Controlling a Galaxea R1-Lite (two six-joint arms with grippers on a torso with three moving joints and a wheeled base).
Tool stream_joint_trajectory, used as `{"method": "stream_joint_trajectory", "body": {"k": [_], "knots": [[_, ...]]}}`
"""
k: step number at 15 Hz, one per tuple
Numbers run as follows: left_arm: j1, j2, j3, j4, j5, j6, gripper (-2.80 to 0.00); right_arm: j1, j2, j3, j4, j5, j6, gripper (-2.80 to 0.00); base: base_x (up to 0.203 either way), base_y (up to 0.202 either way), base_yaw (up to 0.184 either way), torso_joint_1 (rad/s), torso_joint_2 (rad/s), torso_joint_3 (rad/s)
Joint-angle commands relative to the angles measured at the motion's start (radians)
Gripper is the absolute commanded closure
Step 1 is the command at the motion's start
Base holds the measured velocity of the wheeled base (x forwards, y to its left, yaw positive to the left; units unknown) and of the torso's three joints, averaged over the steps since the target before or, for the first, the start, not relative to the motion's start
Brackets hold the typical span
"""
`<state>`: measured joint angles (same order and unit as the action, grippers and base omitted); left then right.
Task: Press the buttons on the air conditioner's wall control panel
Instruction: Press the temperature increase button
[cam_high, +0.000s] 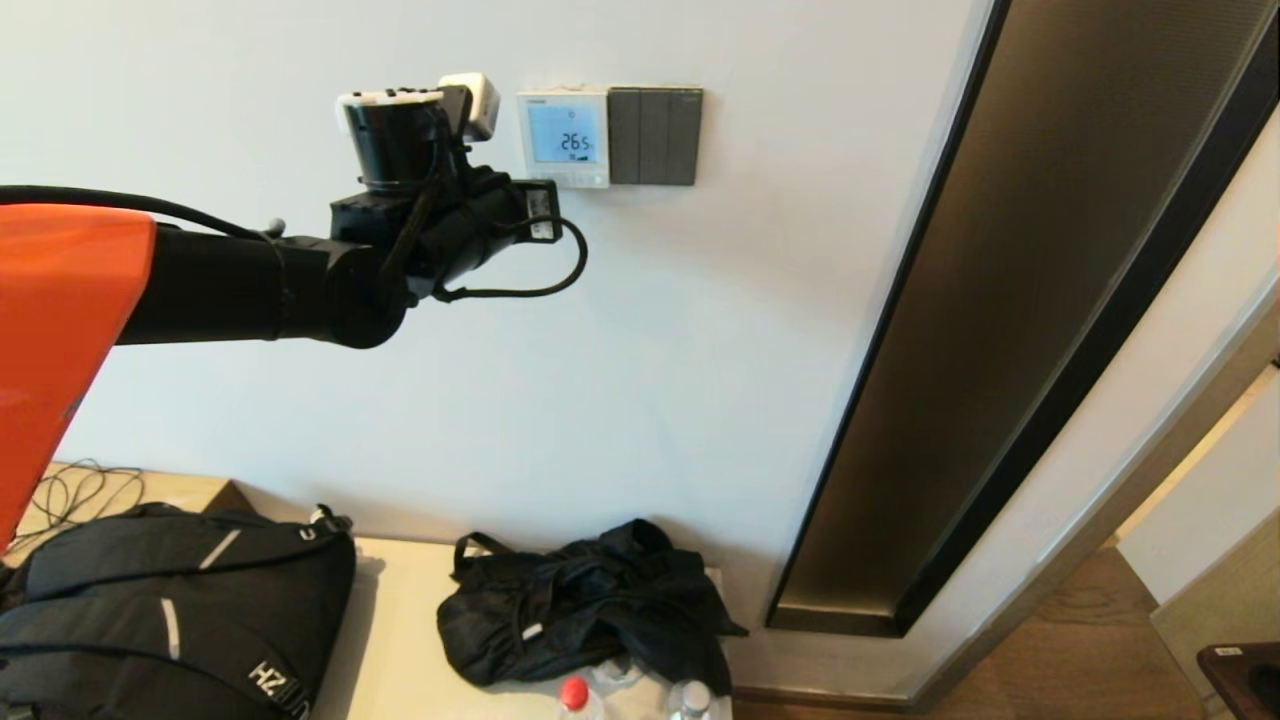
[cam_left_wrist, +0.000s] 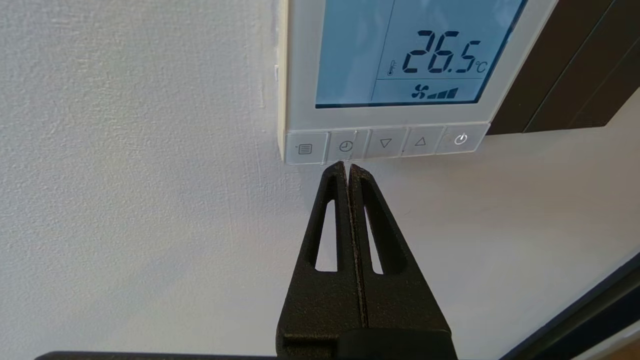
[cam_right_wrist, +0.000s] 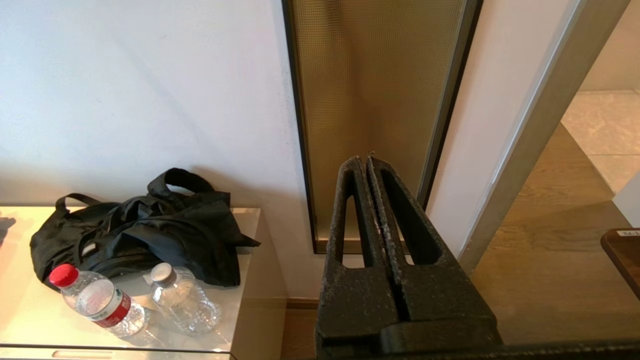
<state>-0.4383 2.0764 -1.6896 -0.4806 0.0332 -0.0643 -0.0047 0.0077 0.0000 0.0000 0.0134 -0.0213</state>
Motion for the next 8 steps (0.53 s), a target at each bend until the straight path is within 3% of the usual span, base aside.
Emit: {"method": "stream_joint_trajectory", "body": {"k": [1, 8], "knots": [[0.000, 0.013, -0.004, -0.003, -0.001, 0.003, 0.00, 0.000, 0.002, 0.002, 0.000, 0.000, -0.002, 0.00, 0.000, 0.000, 0.000, 0.000, 0.00, 0.000], [0.001, 0.050, -0.089, 0.042, -0.005, 0.002, 0.00, 0.000, 0.002, 0.002, 0.000, 0.000, 0.000, 0.00, 0.000, 0.000, 0.000, 0.000, 0.00, 0.000]]}}
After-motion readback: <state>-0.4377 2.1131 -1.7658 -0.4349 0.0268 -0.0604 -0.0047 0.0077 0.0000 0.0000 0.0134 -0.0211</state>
